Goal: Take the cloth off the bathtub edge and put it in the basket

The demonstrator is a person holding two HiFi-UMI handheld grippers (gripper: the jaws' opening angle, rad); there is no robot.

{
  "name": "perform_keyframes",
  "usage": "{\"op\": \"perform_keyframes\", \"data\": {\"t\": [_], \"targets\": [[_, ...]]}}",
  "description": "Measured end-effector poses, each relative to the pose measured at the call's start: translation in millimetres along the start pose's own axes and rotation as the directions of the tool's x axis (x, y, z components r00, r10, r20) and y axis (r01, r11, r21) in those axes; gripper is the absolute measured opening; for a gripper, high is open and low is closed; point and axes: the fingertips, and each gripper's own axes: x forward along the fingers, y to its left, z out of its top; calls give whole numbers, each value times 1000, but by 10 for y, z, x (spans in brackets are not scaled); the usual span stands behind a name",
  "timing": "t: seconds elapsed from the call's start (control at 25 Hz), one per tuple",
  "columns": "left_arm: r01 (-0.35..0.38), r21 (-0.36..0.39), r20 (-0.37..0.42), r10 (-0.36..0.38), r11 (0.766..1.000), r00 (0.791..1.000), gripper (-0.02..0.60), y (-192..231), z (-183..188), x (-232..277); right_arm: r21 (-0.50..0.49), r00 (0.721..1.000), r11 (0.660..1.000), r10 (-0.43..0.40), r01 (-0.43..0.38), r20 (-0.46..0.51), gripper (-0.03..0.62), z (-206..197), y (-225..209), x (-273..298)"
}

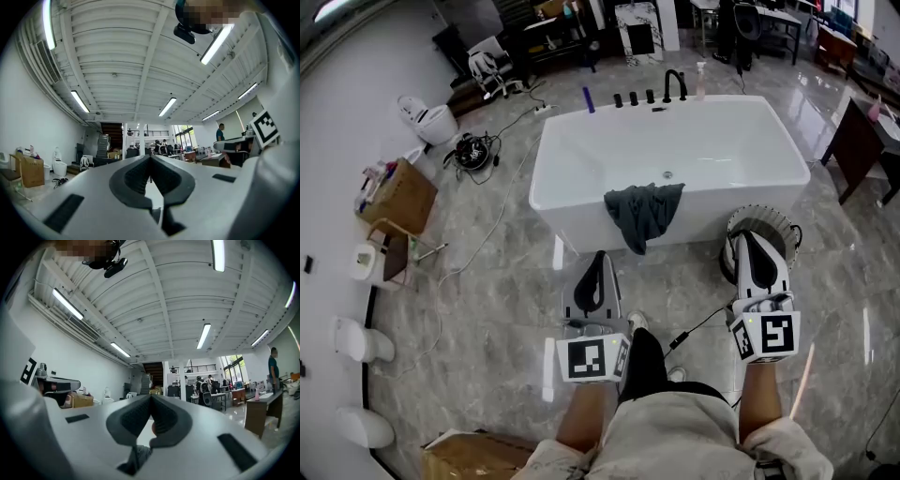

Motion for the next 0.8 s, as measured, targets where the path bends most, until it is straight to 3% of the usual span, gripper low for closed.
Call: {"op": "perform_keyframes", "data": {"t": [0.32, 0.8], "targets": [[-19, -8, -36, 19, 1000, 999, -5, 114, -164, 181, 83, 998, 995, 55, -55, 6, -11, -194, 56, 272], [-46, -26, -82, 43, 999, 996, -5, 466, -418, 827, 105, 994, 991, 93, -86, -62, -11, -528, 62, 1068]]}}
